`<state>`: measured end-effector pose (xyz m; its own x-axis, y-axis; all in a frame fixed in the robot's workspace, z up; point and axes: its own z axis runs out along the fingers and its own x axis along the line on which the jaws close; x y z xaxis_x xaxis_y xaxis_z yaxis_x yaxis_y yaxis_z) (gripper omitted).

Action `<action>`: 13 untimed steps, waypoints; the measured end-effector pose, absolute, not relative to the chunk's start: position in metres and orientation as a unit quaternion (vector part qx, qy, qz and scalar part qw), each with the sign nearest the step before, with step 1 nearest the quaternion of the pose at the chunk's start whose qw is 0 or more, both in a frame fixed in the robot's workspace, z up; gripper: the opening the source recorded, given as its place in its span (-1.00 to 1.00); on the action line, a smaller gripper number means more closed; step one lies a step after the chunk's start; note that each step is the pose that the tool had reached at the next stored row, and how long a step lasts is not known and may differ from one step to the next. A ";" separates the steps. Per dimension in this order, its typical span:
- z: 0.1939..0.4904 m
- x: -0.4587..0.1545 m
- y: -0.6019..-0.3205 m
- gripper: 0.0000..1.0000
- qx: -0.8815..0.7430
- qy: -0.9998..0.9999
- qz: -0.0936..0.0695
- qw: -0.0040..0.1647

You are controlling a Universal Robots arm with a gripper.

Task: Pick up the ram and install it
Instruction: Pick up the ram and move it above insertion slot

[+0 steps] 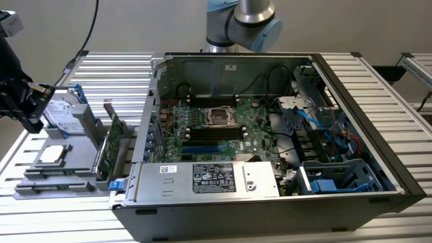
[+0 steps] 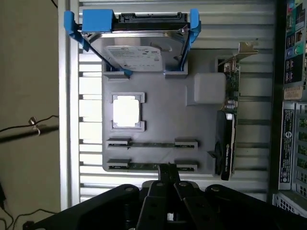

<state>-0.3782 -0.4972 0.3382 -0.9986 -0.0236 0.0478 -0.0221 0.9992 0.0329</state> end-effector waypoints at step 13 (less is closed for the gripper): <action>0.335 -0.378 -0.497 -0.79 0.130 -0.991 -0.014 0.026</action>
